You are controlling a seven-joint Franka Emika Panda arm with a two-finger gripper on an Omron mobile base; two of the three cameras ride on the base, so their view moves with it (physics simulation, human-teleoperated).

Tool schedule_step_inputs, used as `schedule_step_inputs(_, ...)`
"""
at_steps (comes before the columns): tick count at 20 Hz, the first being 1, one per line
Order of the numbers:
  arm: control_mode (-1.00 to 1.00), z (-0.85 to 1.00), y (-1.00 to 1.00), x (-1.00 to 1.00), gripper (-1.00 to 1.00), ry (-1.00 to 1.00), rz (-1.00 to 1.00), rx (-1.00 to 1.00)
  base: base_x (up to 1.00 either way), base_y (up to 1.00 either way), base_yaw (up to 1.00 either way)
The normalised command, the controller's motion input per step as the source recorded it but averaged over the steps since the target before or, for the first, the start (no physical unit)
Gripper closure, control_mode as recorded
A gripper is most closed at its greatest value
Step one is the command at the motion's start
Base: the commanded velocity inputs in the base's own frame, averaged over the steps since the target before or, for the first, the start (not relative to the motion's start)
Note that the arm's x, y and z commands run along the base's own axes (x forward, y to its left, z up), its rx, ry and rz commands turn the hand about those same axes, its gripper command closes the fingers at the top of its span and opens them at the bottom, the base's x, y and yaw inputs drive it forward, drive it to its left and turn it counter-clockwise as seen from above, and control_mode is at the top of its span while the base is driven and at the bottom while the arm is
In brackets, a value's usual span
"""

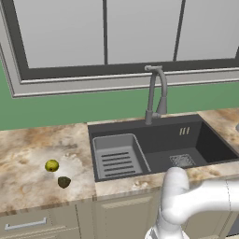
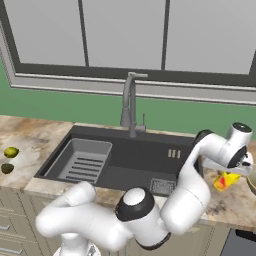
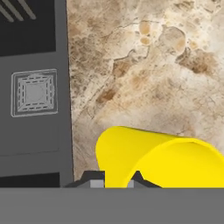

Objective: Remove the pear and kiwi from the sink. Then move the bowl and cup from the counter to the sink for washing.

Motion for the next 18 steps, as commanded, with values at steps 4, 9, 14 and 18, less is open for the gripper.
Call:
schedule_step_inputs(4,-1.0,0.27,0.25,-0.14,1.0,-0.03,0.0,-0.05,0.0,0.0,0.0)
schedule_step_inputs(9,-1.0,0.35,0.17,-0.24,1.0,-0.07,0.0,-0.18,0.0,0.0,0.0)
schedule_step_inputs(14,-1.0,0.26,0.27,-0.28,1.0,-0.13,0.0,-0.19,0.0,0.0,0.0)
schedule_step_inputs(18,-1.0,0.16,0.37,-0.2,1.0,-0.18,0.0,-0.08,0.0,0.0,0.0)
